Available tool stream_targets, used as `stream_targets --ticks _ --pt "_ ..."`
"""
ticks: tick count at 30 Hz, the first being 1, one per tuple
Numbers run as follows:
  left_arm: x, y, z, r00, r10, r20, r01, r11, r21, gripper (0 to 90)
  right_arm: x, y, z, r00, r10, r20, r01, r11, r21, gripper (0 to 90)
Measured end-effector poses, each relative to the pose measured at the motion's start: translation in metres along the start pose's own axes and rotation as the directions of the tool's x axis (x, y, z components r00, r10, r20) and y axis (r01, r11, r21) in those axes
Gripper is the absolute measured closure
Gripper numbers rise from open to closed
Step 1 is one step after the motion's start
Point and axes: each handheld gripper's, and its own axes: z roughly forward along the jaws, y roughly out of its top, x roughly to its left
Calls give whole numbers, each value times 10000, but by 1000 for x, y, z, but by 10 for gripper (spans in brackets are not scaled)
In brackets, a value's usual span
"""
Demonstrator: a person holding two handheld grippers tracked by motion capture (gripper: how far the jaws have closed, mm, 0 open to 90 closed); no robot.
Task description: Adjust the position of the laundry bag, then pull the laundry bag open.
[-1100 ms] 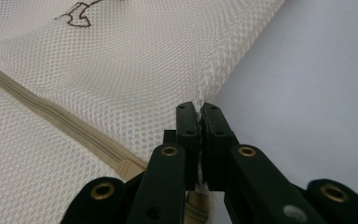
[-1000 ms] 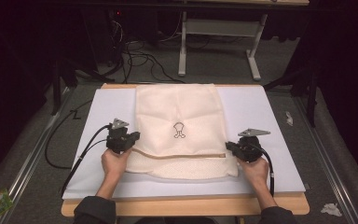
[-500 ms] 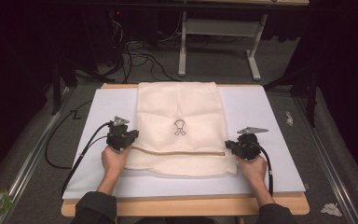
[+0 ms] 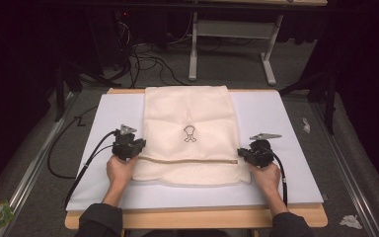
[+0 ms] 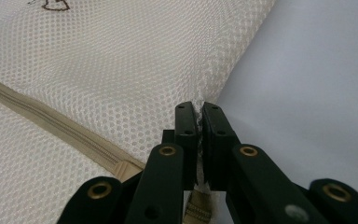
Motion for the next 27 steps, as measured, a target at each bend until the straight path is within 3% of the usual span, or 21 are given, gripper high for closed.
stream_targets --ticks 5,9,16,27 --pt "2 -6 -12 9999 -35 117 41 9990 -443 612 -1 -1 -3 9999 95 49 -95 9998 -148 779" --pt "3 -14 -17 9997 -104 222 112 9992 -391 561 -1 -1 -5 9998 203 64 -201 9994 -282 669" --pt "-9 -24 -30 9993 296 237 -284 9982 -519 524 -1 -5 -12 9993 353 139 -347 9984 -451 536" --pt "-34 -40 -39 9958 709 584 -679 9964 -516 503 -5 -17 -25 9966 803 -194 -812 9955 -489 488"
